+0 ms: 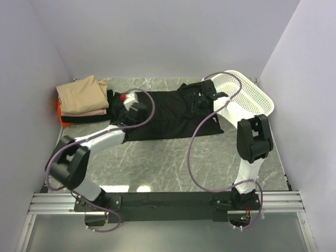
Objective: Fold and stack the t-shirts
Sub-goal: Fold the tshirt
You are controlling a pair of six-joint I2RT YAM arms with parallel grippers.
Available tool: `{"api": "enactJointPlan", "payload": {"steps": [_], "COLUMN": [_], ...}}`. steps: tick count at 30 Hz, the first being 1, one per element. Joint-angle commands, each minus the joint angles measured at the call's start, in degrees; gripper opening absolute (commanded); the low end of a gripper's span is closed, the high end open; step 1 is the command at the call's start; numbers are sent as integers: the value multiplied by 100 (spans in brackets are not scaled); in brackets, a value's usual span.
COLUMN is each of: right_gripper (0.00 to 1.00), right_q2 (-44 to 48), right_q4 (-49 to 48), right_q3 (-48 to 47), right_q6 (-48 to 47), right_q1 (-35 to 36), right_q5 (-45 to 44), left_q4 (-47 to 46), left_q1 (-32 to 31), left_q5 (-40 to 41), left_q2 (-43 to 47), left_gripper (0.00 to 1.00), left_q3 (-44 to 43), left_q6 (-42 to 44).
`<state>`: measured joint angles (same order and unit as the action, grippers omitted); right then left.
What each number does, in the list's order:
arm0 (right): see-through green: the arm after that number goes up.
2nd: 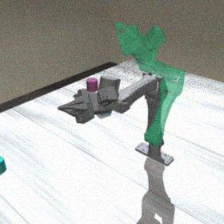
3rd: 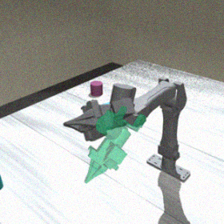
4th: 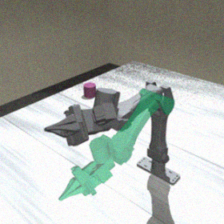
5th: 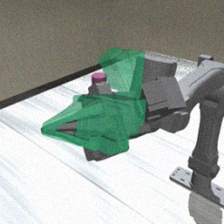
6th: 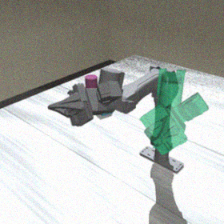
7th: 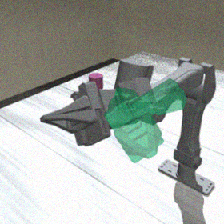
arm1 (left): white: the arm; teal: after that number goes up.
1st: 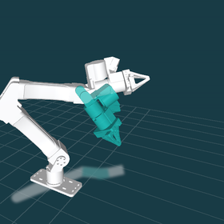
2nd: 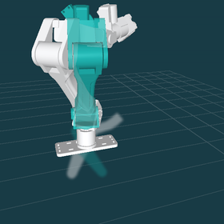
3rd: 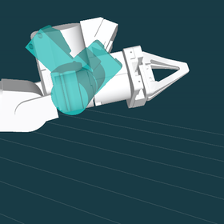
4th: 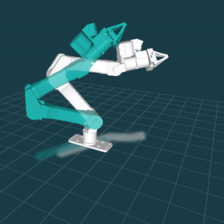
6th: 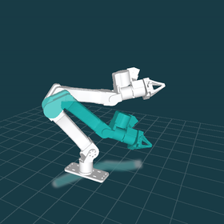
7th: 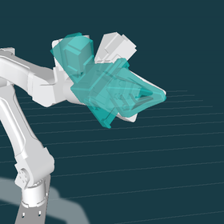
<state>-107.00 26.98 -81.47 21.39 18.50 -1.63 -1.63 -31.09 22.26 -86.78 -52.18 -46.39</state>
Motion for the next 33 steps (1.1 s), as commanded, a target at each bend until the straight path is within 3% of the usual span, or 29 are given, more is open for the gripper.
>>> {"api": "enactJointPlan", "payload": {"steps": [1, 7, 18, 24, 29, 33], "right_gripper": [51, 49, 44, 32, 28, 12], "right_q2": [-198, -576, -1130, -1253, -1271, -1332], "right_q4": [-448, -466, -475, -439, -334, -352], "right_q3": [-26, -219, -545, -686, -853, -967], "right_q6": [120, 155, 138, 103, 76, 15], "right_q1": [83, 83, 83, 75, 75, 75], "right_q5": [567, 541, 391, 251, 242, 329], "left_q4": [-575, -830, -1515, -1850, -1973, -2069], "left_q1": [-423, -933, -1259, -1303, -1356, -1364], "left_q5": [-125, -196, -345, -451, -451, -433], "left_q2": [-539, -1217, -1798, -2053, -2202, -2264], "left_gripper": [41, 40, 40, 40, 40, 39], "left_q3": [-133, -511, -600, -381, -108, 68], "left_q6": [-124, -177, -178, -177, -168, -221]}}
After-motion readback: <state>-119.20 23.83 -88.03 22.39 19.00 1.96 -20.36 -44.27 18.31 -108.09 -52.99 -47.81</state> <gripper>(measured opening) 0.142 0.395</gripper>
